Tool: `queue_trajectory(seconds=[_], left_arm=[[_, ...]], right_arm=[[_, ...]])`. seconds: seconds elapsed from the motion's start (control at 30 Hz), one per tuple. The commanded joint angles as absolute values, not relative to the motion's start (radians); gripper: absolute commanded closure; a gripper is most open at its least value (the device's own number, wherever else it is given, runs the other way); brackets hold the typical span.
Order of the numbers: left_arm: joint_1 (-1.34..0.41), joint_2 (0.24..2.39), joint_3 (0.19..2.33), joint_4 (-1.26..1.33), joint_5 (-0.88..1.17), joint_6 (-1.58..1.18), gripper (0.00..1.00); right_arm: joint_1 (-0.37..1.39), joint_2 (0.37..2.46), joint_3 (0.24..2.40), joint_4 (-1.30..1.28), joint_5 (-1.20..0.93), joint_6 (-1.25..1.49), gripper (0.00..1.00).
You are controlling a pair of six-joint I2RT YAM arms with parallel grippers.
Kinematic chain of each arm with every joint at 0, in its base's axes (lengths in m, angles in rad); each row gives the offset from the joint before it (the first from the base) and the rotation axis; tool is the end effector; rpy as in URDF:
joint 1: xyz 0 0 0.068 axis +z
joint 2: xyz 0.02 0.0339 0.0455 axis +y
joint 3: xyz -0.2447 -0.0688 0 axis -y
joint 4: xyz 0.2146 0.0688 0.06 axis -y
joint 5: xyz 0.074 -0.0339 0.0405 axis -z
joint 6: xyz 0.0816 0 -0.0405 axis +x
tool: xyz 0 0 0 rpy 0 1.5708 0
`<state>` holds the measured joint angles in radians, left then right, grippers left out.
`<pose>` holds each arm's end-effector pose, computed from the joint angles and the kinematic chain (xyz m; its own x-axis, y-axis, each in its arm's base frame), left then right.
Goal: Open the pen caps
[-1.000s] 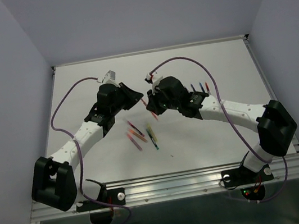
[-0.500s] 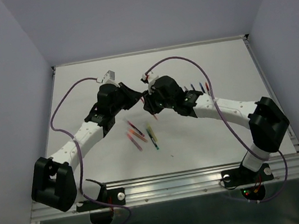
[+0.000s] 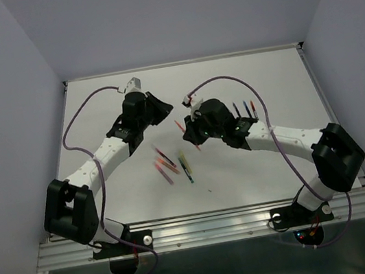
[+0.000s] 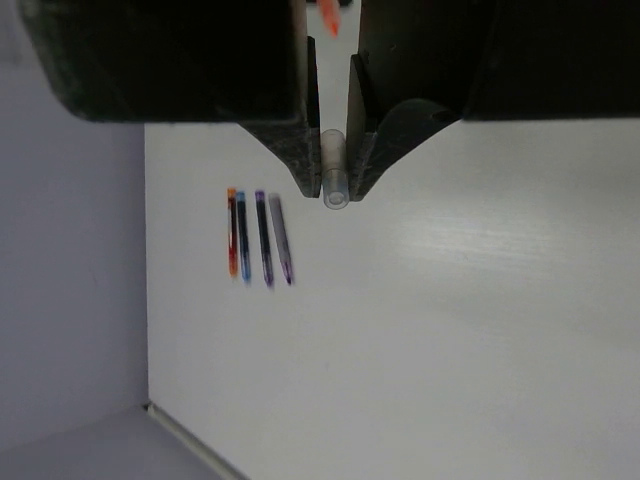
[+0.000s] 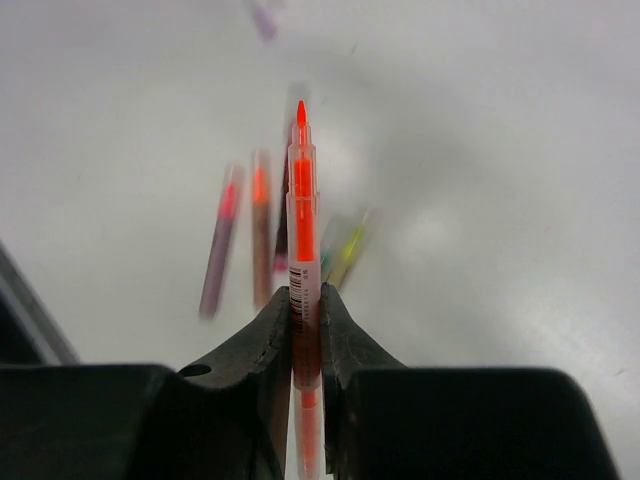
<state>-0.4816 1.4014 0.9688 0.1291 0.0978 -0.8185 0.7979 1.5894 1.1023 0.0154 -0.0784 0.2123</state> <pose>0.3037 -0.1677 0.2728 -0.5779 -0.5179 -0.6308 0.1780 0.6743 -0.7167 0.2612 0.2770 0.2401 -0.4708 -0.1819 -0.8633 -0.6784 0.7002 0.2225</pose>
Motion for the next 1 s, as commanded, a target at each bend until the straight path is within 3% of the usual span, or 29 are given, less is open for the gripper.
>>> queue_trajectory(seconds=[0.0, 0.17, 0.33, 0.67, 0.97], left_arm=[[-0.362, 1.469, 1.118, 0.244, -0.066, -0.766, 1.00], [-0.318, 1.519, 1.181, 0.242, -0.038, -0.767, 1.00], [-0.305, 1.503, 1.143, 0.209, -0.032, -0.758, 1.00], [-0.288, 1.393, 0.902, 0.052, -0.118, -0.707, 1.00], [-0.275, 1.331, 0.811, 0.002, -0.186, -0.719, 1.00]], right_arm=[[0.851, 1.450, 0.951, -0.037, -0.330, 0.282, 0.99], [0.862, 1.373, 0.836, -0.017, -0.344, 0.367, 0.99], [0.845, 1.359, 0.865, -0.095, -0.122, 0.348, 0.99], [0.571, 1.598, 1.029, -0.140, 0.113, 0.167, 0.99], [0.480, 1.789, 1.169, -0.140, 0.192, 0.017, 0.87]])
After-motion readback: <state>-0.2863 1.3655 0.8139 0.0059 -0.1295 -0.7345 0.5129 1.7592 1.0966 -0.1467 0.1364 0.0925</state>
